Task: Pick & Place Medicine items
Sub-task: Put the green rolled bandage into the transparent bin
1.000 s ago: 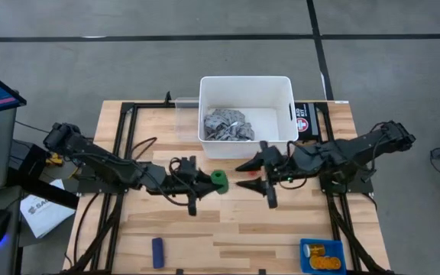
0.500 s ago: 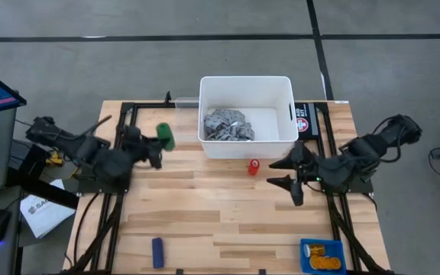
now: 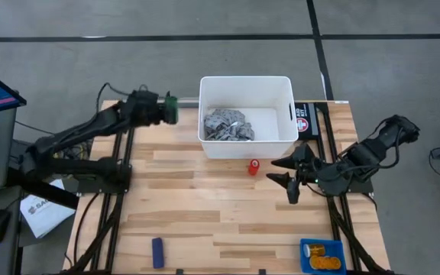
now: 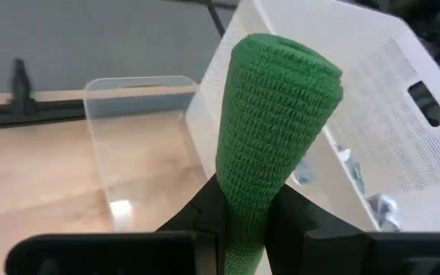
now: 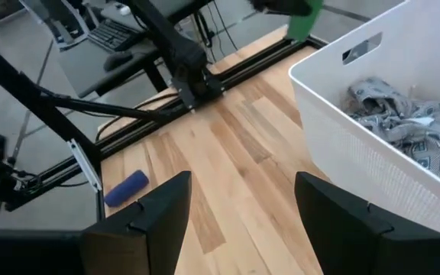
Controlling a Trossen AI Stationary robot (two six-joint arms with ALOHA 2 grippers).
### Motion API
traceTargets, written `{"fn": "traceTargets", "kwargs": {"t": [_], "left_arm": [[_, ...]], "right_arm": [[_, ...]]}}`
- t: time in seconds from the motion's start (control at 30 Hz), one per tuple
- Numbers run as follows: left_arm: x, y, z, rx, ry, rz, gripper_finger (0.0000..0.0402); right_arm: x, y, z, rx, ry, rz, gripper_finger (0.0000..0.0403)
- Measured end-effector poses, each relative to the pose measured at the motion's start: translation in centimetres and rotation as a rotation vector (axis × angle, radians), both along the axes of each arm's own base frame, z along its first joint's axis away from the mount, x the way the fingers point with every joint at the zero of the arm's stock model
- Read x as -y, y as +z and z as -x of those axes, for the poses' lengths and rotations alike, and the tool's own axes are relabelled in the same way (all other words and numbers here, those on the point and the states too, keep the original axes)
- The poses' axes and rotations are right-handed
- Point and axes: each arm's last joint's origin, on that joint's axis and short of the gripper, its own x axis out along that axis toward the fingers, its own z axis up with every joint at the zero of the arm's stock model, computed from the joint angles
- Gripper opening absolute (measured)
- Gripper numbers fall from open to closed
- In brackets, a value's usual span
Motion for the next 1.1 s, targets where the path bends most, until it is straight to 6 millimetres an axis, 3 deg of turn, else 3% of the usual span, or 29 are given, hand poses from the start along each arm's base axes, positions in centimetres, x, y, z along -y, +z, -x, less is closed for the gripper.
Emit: {"fn": "traceTargets", "kwargs": {"t": [0.17,0.3,0.5,0.73,1.1], "left_arm": [[-5.0,-3.2,-0.3,-0.043,-0.078,0.090,0.0046],[-7.3,-5.9,-1.5,-0.144,-0.252,0.079,0.0047],[-8.8,-8.4,-2.7,-0.334,-0.396,-0.049,0.0056],[-10.0,-9.4,-3.5,-0.485,-0.469,-0.237,0.0087],[-10.8,-10.1,-4.0,-0.629,-0.488,-0.374,0.0225]], "right_arm": [[-0.3,-0.2,-0.3,0.011,-0.023,-0.027,0.0230],[-0.5,-0.4,-0.5,0.012,-0.038,-0.055,0.0230],[-0.7,-0.5,-0.5,0.028,-0.064,-0.128,0.0230],[-0.6,-0.5,-0.5,0.044,-0.095,-0.178,0.0230],[-0.2,-0.4,-0.7,0.060,-0.133,-0.195,0.0230]]}}
